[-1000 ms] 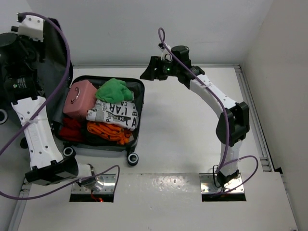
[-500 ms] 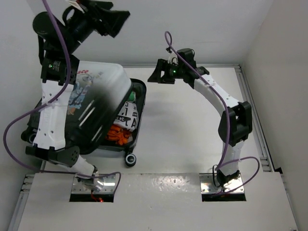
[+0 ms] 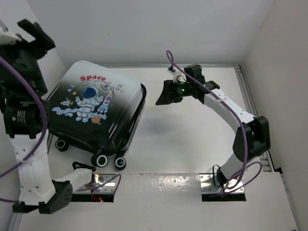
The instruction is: Pack the luggage
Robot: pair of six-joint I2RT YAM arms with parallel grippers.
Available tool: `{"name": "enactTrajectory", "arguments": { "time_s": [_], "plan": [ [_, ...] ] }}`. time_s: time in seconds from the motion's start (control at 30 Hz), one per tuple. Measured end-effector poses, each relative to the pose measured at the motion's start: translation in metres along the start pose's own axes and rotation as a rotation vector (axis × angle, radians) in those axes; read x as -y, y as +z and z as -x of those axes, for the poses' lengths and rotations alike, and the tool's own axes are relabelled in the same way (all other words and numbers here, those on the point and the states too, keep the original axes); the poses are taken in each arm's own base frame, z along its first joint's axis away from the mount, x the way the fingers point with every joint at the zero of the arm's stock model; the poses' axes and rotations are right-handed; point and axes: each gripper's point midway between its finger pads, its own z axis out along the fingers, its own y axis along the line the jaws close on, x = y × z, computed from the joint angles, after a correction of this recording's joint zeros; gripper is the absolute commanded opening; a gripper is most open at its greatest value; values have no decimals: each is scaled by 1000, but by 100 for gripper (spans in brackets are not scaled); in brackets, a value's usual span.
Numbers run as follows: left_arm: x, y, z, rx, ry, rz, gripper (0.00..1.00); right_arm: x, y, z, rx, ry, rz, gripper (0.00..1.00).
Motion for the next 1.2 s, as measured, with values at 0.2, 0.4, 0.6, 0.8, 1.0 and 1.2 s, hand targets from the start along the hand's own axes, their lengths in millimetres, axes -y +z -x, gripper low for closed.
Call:
{"name": "enactTrajectory", "arguments": {
  "time_s": [0.2, 0.4, 0.6, 0.8, 1.0, 1.2],
  "plan": [
    [-57, -37, -65, -219, 79, 184, 91, -99, 24, -6, -23, -389, 222, 76],
    [-118, -62, -163, -540, 212, 401, 91, -204, 36, 26, 49, -687, 361, 81],
    [-141, -87, -225, -738, 262, 495, 99, -190, 55, 0, -104, -443, 259, 92],
    [-143, -97, -215, -678, 165, 543, 99, -144, 61, -77, -298, -289, 36, 94],
    [-126, -110, -227, -738, 80, 464, 99, -156, 29, -160, -186, -819, 191, 99],
    [-107, -115, -238, -819, 54, 340, 99, -184, 23, -134, 79, -1371, 373, 96]
  ]
}}
